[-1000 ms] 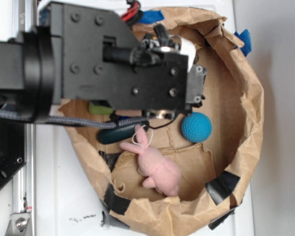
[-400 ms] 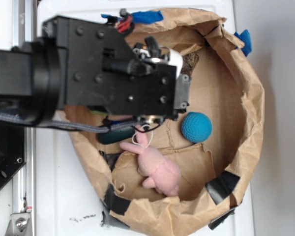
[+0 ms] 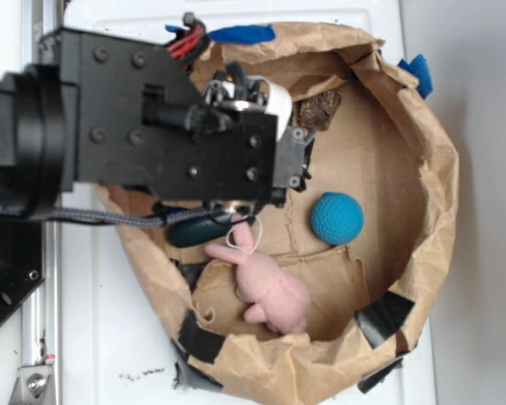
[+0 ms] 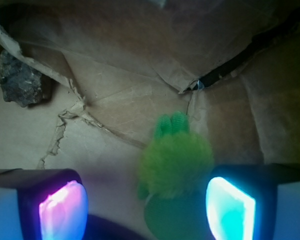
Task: Grab the green animal.
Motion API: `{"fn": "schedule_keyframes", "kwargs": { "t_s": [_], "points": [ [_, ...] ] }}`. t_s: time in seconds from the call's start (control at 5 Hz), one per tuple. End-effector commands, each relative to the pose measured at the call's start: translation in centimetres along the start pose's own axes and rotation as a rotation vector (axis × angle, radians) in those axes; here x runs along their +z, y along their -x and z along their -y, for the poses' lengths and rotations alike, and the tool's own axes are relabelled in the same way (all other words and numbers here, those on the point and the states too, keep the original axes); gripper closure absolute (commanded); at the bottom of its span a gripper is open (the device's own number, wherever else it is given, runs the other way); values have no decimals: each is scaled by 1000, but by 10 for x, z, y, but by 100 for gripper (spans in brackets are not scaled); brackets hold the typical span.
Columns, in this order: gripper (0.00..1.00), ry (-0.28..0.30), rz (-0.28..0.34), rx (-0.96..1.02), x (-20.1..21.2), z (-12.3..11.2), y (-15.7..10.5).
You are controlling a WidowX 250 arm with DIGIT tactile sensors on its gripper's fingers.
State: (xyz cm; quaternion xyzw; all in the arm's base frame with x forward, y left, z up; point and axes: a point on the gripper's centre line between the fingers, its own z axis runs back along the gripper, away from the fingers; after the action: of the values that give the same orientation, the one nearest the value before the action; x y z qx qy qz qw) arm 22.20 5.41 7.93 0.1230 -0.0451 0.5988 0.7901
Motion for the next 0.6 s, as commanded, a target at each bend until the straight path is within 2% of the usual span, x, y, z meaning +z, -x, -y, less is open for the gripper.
{"fn": "schedule_keyframes", "kwargs": {
  "t_s": [0.0, 0.2, 0.4],
  "points": [
    [0, 8, 46, 31, -13, -14, -11],
    [0, 58, 34, 6, -26, -13, -13],
    [0, 54, -10, -14, -30, -20, -15]
  ]
}}
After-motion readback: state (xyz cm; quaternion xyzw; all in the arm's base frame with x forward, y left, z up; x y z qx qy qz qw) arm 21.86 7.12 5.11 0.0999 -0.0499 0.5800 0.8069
